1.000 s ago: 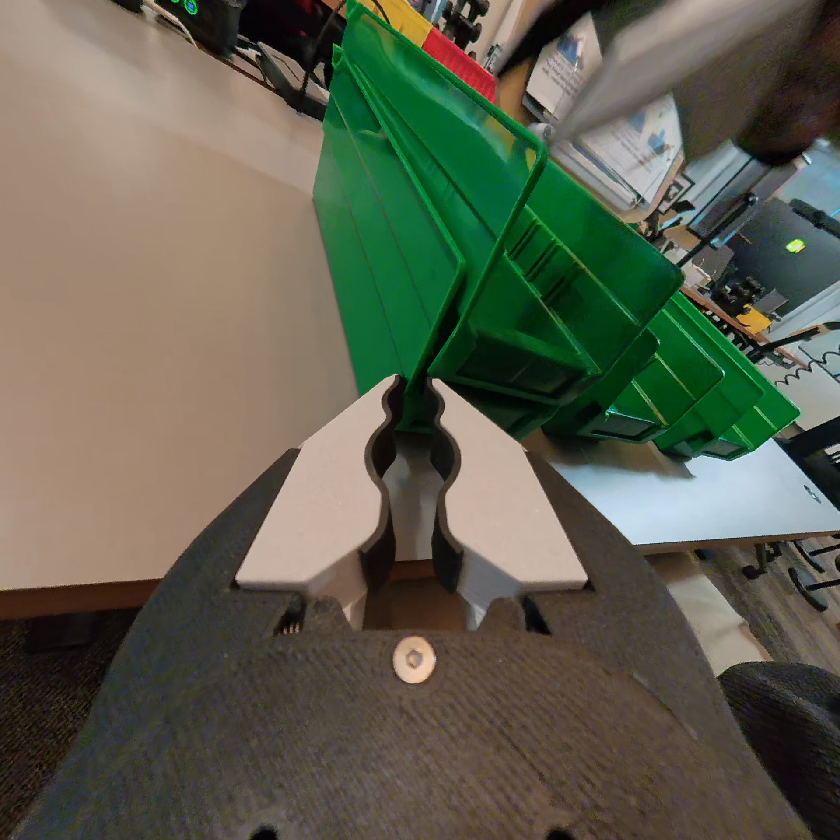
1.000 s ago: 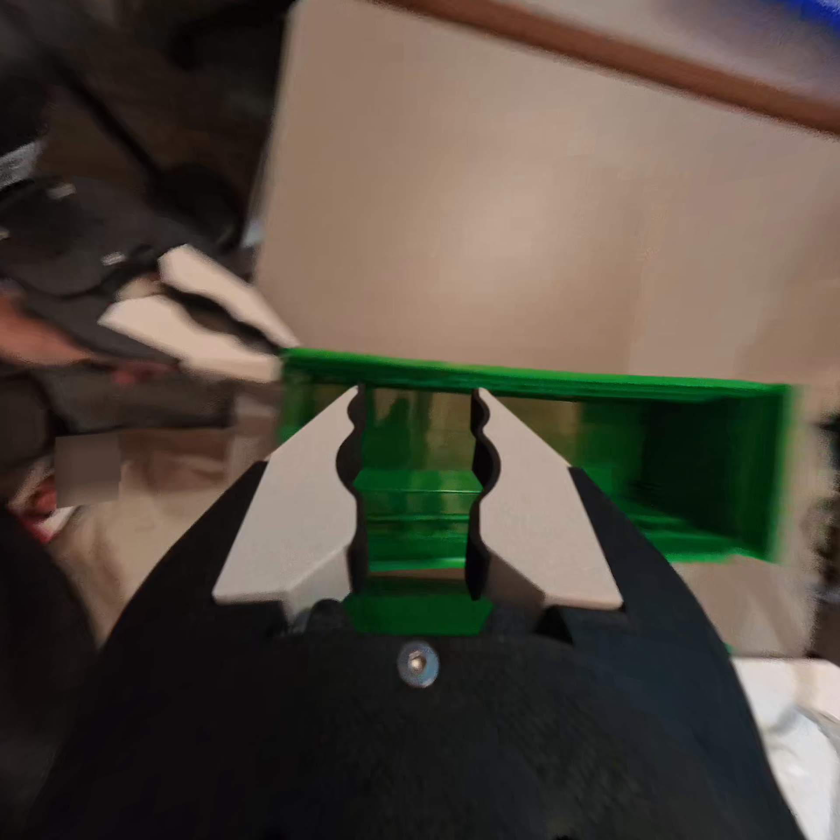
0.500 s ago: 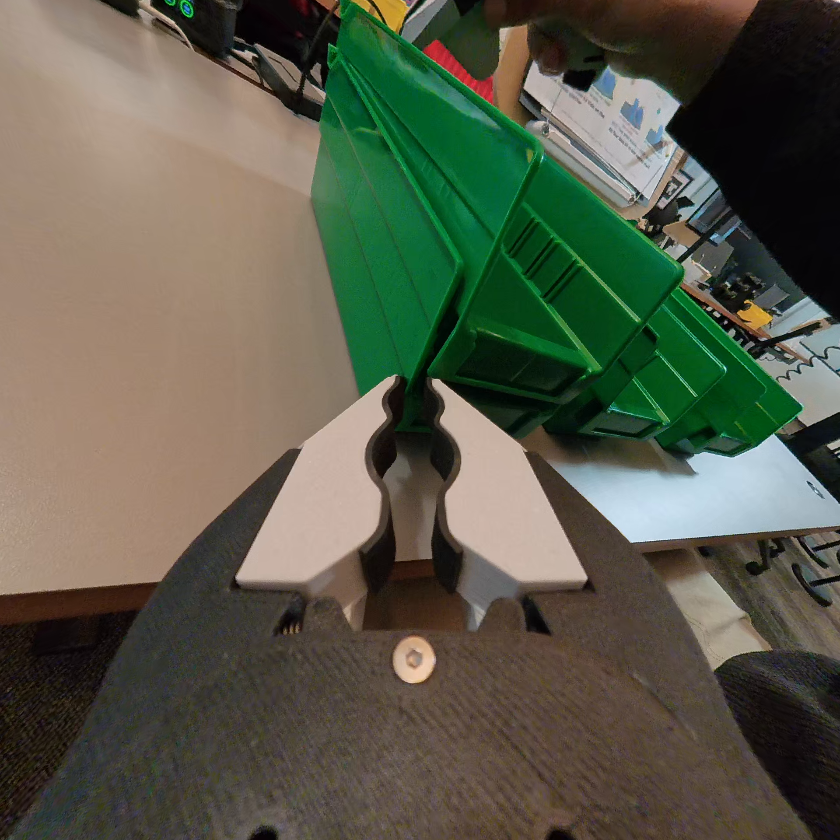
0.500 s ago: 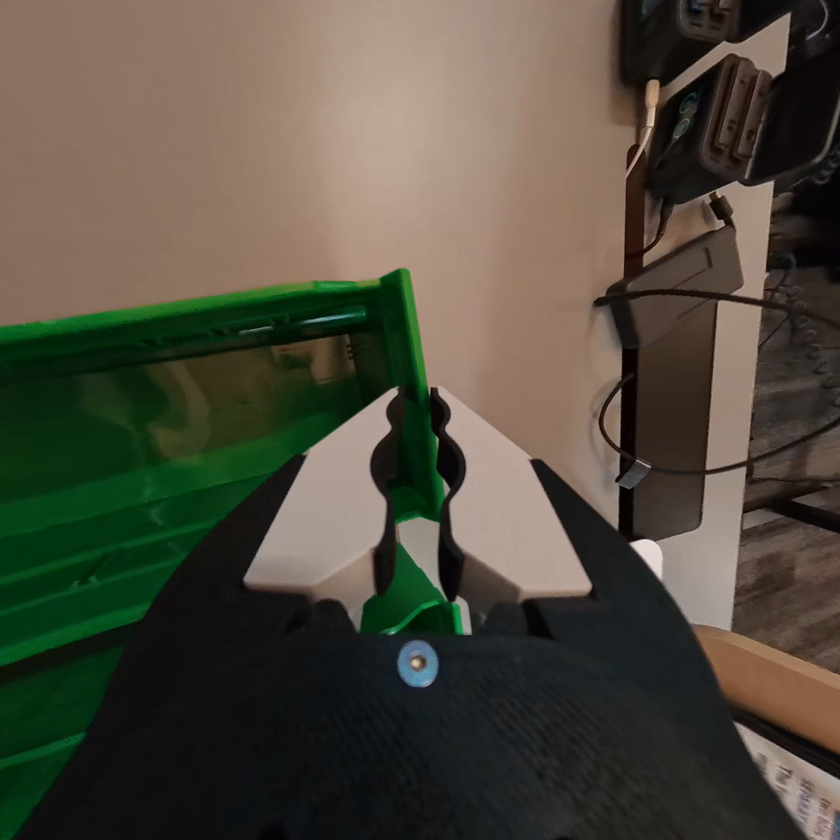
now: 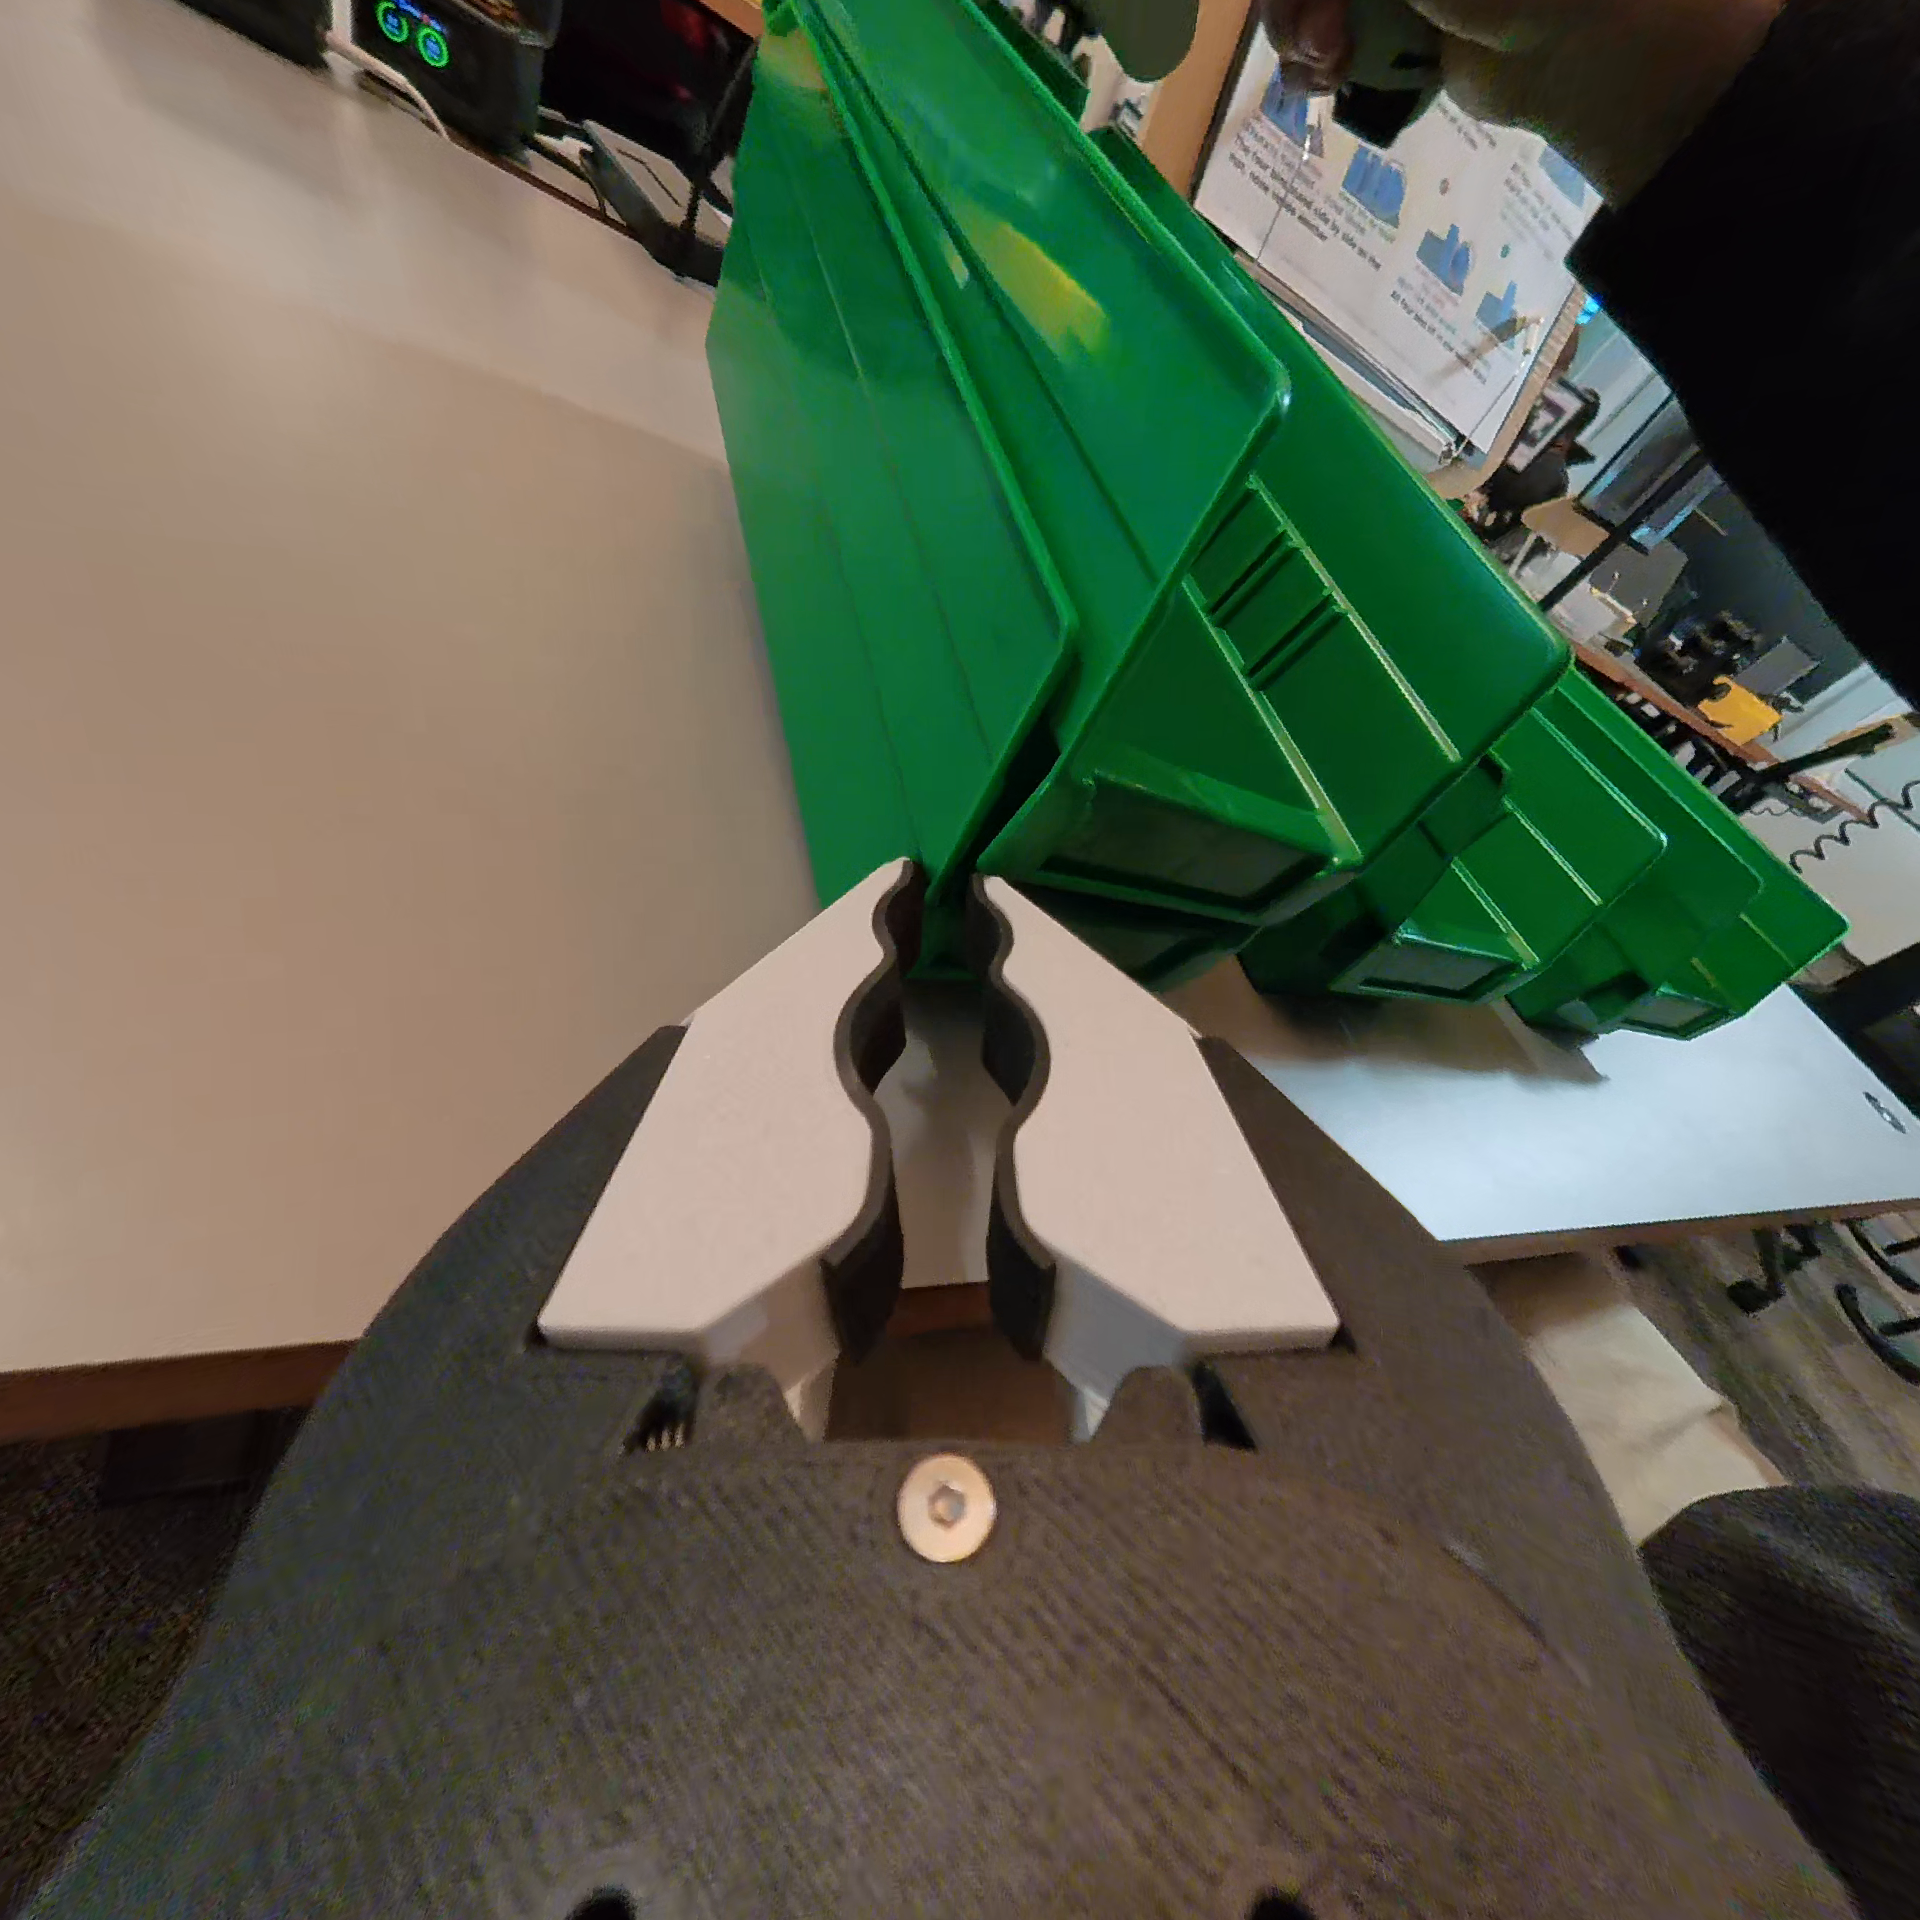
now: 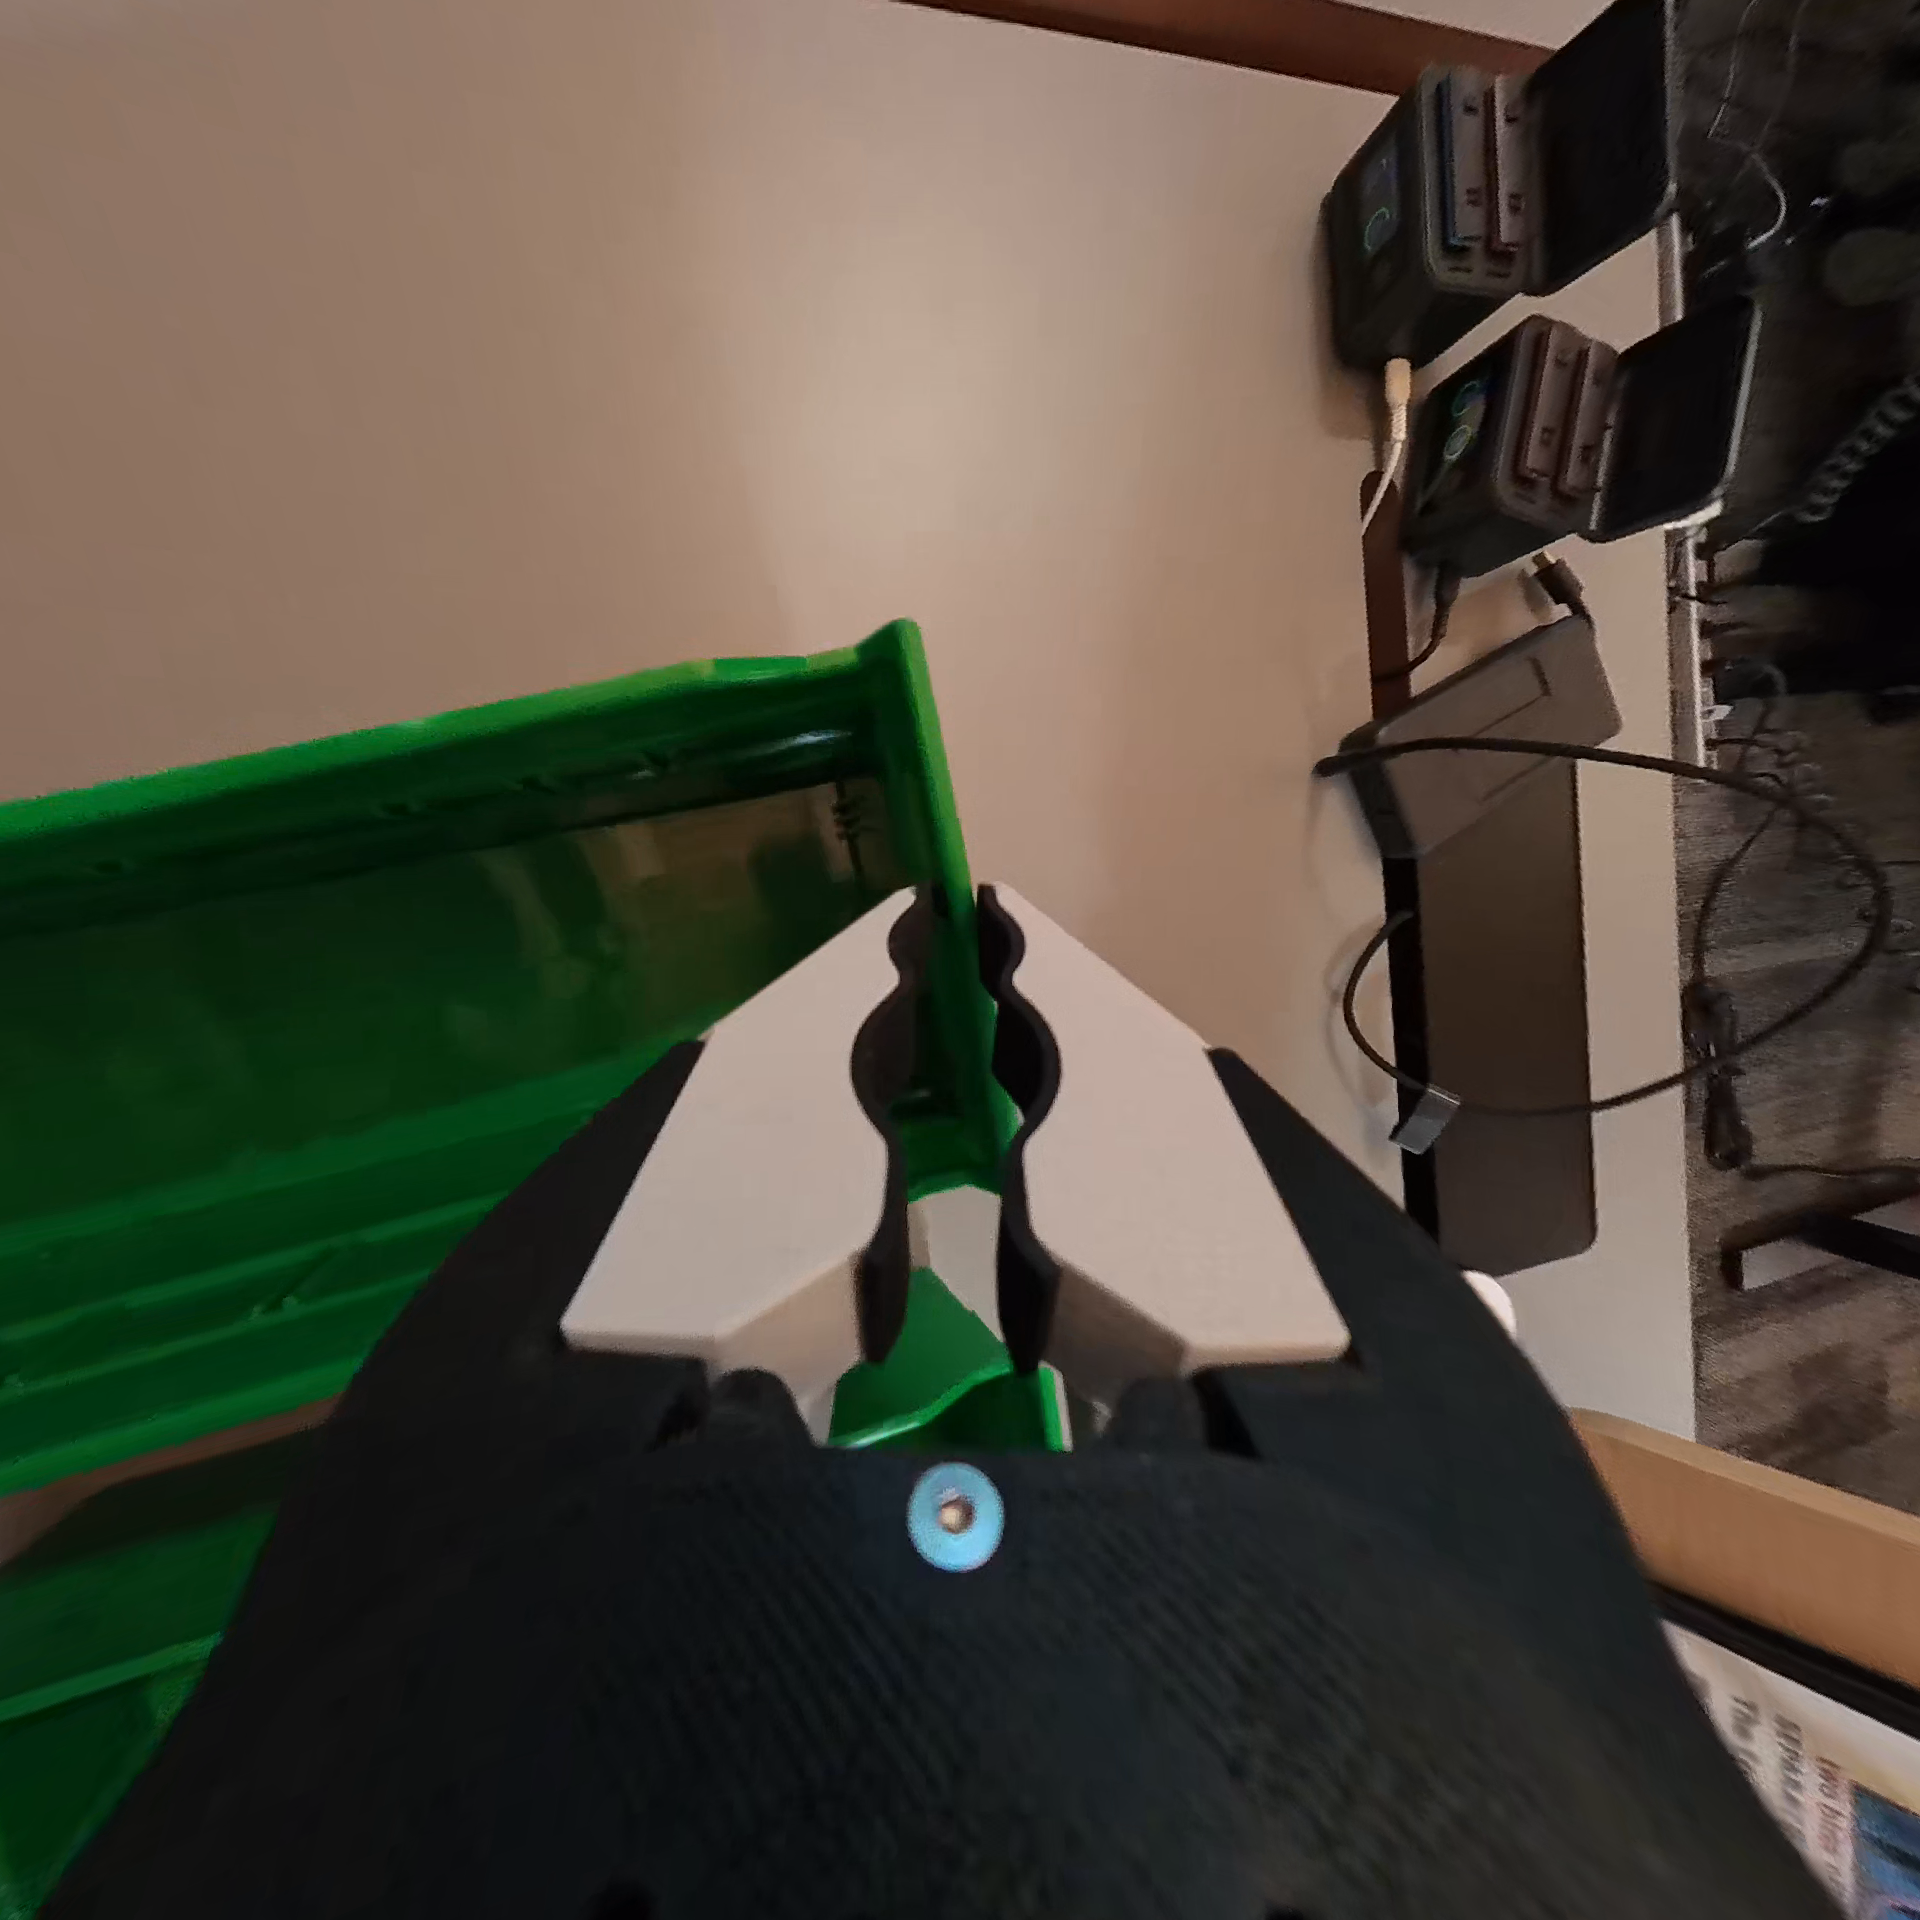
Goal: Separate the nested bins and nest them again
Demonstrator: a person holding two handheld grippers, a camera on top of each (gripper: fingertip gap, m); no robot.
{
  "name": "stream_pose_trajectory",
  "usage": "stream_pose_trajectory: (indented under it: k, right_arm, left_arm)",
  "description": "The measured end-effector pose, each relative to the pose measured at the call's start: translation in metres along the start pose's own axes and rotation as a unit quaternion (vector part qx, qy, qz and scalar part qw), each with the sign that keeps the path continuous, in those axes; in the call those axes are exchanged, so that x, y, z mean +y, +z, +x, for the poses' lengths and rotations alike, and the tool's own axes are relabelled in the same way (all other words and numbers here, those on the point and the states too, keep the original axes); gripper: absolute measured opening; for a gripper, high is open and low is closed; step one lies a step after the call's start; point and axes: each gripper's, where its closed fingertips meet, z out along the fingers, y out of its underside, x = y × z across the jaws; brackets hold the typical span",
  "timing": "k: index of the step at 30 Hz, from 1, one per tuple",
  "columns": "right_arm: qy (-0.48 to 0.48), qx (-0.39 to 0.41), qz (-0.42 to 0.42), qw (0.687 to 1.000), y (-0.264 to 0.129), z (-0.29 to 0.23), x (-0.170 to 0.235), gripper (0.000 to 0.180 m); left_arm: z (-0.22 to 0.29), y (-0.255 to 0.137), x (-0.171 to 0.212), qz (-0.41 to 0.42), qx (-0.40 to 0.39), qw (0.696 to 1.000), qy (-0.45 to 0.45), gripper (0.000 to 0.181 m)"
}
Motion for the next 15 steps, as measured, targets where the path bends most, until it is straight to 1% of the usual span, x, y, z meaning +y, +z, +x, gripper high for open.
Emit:
stream_pose_trajectory:
  k: [2,5,8,11,13,15]
  right_arm:
    - [0.009,-0.011,0.018,1.000,-0.001,-0.002,-0.005,0.006]
    - [-0.004,-0.004,0.015,1.000,0.002,-0.001,-0.002,0.006]
    - [-0.016,-0.003,0.023,1.000,0.006,0.001,0.002,0.007]
    - [-0.025,-0.016,0.053,0.998,0.007,0.001,-0.001,0.006]
    - [-0.035,-0.022,0.068,0.997,0.008,0.001,-0.002,0.006]
    - [-0.040,-0.026,0.080,0.996,0.010,0.000,-0.003,0.006]
  left_arm:
    - [0.000,0.000,0.005,-0.009,0.000,1.000,0.008,0.010]
    - [0.002,-0.009,0.002,-0.006,0.028,1.000,0.006,0.029]
    - [-0.005,-0.027,-0.028,0.039,0.050,0.998,0.000,0.039]
    - [-0.034,-0.033,-0.076,0.082,0.010,0.996,0.021,0.036]
    - [-0.050,-0.013,-0.109,0.074,-0.015,0.996,0.043,0.034]
    - [-0.057,0.026,-0.132,0.030,-0.021,0.998,0.060,0.036]
